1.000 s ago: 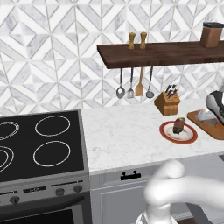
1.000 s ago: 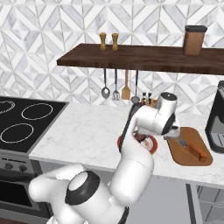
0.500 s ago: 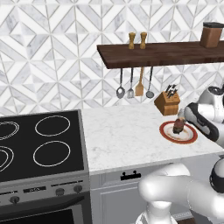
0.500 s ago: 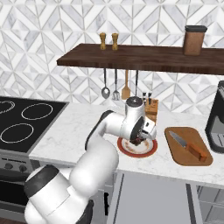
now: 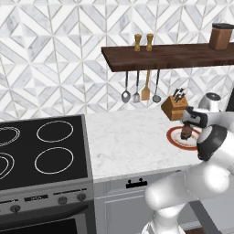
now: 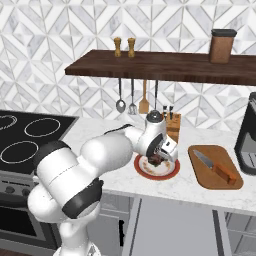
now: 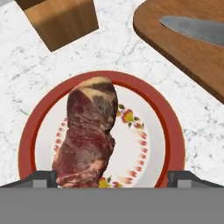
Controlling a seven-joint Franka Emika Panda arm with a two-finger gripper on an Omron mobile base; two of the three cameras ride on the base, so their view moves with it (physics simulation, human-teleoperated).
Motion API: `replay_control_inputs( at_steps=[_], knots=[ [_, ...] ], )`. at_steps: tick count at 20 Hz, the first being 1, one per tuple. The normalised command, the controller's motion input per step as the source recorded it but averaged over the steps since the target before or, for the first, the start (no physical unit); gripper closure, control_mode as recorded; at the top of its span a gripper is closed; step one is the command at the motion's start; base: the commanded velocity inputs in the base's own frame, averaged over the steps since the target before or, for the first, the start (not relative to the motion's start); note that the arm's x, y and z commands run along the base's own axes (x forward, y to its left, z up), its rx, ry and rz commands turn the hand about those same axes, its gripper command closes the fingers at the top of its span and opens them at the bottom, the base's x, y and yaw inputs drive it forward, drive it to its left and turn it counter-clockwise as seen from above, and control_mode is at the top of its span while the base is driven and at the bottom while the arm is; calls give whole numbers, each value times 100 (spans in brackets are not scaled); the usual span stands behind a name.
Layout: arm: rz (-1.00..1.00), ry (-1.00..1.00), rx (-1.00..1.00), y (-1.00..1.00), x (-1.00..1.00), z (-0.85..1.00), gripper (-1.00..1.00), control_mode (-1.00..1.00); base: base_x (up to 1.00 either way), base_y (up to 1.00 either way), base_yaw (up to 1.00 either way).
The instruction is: Pick up the knife from the drawer and place it on the cutting board. Then place the meat from the plate to the cutting board.
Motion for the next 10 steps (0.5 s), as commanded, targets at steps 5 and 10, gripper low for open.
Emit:
replay_control_inputs(
  at_steps=[5, 10],
  knots=[
    [0, 18, 3, 18, 23, 0, -100, -100, 0, 0, 0],
    [0, 8, 3, 14, 0, -31, -100, -100, 0, 0, 0]
  ],
)
